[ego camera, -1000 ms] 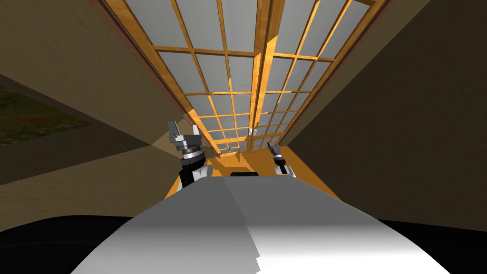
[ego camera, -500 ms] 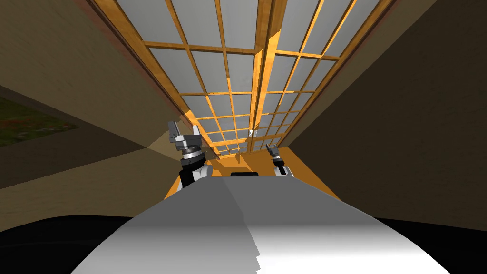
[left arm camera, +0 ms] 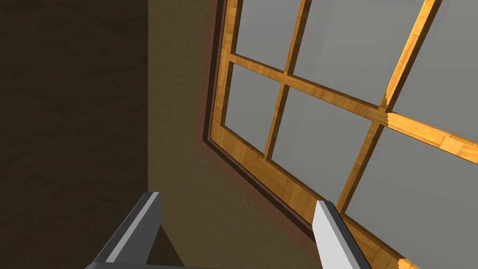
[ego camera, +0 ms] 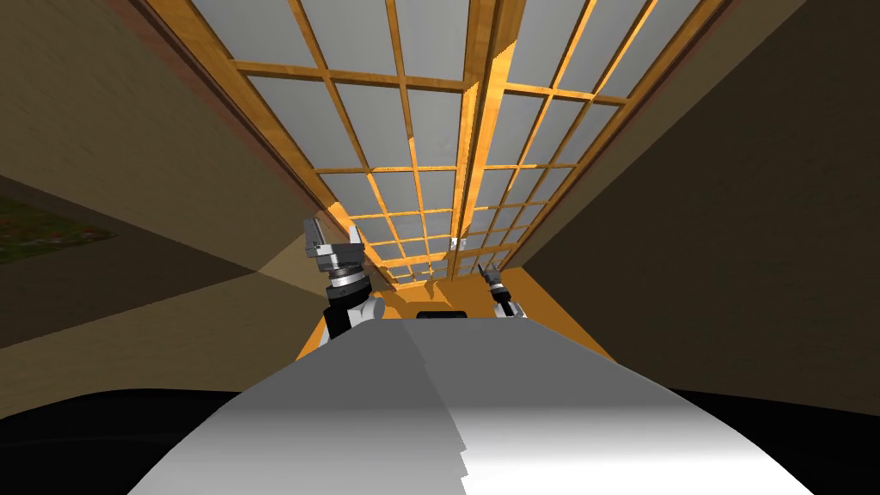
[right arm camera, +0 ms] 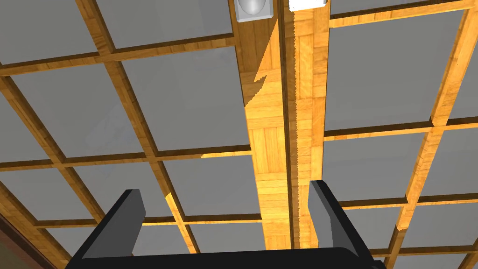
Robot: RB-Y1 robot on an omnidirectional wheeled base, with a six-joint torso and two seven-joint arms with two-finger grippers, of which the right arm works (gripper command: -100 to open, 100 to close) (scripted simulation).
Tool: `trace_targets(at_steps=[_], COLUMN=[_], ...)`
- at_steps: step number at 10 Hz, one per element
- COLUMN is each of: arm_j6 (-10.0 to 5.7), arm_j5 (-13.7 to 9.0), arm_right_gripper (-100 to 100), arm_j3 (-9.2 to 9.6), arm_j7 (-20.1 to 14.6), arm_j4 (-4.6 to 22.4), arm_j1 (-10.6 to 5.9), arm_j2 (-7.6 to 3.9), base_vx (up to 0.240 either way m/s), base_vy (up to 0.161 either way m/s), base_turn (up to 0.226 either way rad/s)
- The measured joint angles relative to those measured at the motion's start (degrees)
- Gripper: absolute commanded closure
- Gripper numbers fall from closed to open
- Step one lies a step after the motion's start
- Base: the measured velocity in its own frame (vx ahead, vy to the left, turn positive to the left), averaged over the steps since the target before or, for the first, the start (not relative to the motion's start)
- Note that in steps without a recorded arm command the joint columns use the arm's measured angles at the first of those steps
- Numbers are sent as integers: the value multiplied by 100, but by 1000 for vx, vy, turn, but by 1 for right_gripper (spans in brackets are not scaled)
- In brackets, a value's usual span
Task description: Pull the door open
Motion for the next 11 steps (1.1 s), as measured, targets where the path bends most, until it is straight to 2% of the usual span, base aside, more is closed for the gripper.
trace_targets(at_steps=[8,9,11], arm_j6=[-286,-331,-389], arm_j5=[429,476,612], arm_right_gripper=[-100,-100,-100], arm_j3=[-240,-281,-338], arm_j7=[518,603,760], arm_j4=[955,1136,1361], arm_j1=[-316,-399,-477], arm_j2=[41,48,100], base_vx=[106,150,157], base_vy=[8,22,5], base_turn=[-4,-3,-1])
